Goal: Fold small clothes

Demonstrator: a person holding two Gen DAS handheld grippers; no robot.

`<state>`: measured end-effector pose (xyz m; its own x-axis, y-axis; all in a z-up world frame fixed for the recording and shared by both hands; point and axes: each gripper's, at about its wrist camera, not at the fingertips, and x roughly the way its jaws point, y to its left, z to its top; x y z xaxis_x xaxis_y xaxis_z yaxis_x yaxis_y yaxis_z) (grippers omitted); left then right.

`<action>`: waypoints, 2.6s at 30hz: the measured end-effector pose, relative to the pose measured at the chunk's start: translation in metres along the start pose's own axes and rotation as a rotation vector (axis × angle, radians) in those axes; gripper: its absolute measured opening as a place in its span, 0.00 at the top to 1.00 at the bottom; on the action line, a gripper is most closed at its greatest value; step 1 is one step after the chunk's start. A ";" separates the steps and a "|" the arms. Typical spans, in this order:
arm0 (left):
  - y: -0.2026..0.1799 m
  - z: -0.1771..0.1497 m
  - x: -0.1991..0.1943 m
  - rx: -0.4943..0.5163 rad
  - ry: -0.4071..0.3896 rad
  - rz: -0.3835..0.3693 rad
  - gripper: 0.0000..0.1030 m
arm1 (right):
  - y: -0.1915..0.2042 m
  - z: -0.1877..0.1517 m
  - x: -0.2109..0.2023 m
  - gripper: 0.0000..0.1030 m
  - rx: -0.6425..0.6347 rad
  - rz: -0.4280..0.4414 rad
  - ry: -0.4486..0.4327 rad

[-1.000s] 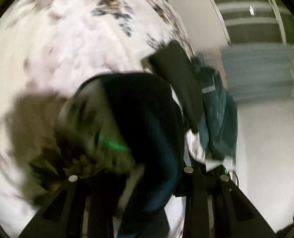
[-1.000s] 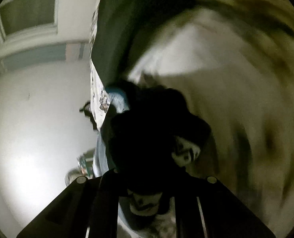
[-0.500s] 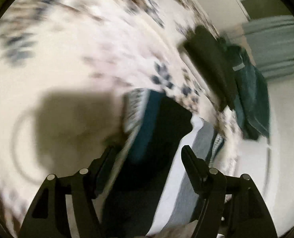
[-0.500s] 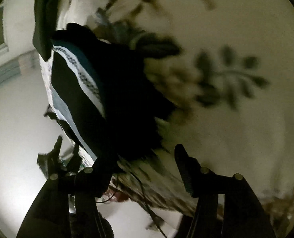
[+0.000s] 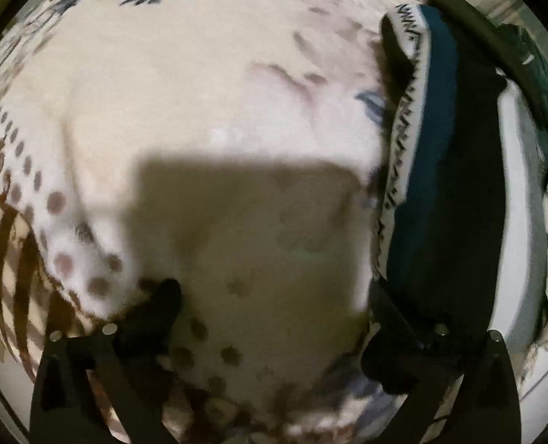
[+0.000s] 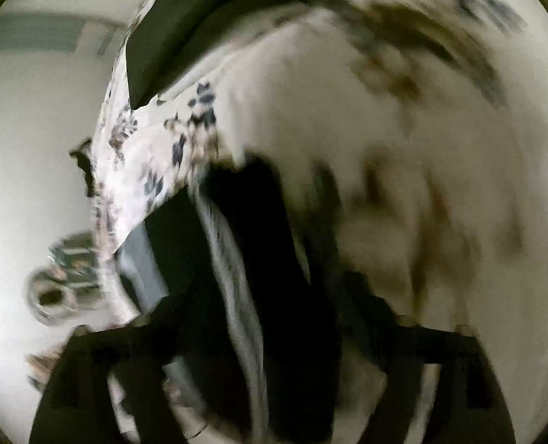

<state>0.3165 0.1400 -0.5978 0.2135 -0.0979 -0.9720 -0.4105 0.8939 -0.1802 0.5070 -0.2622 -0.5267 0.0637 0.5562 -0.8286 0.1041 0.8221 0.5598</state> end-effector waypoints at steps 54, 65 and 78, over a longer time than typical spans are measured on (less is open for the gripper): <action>-0.004 -0.043 -0.041 -0.184 -0.029 -0.515 0.61 | 0.041 -0.034 -0.030 0.34 -0.074 -0.125 0.120; -0.007 -0.052 -0.042 -0.149 -0.080 -0.515 0.69 | 0.309 -0.004 0.191 0.34 -0.810 -0.099 0.522; -0.005 -0.054 -0.042 -0.232 -0.057 -0.571 0.79 | 0.288 -0.003 0.248 0.77 -0.622 -0.164 0.658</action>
<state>0.2616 0.1163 -0.5646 0.5010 -0.5035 -0.7039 -0.3980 0.5882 -0.7040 0.5502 0.1125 -0.5713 -0.5022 0.2275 -0.8343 -0.5027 0.7082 0.4957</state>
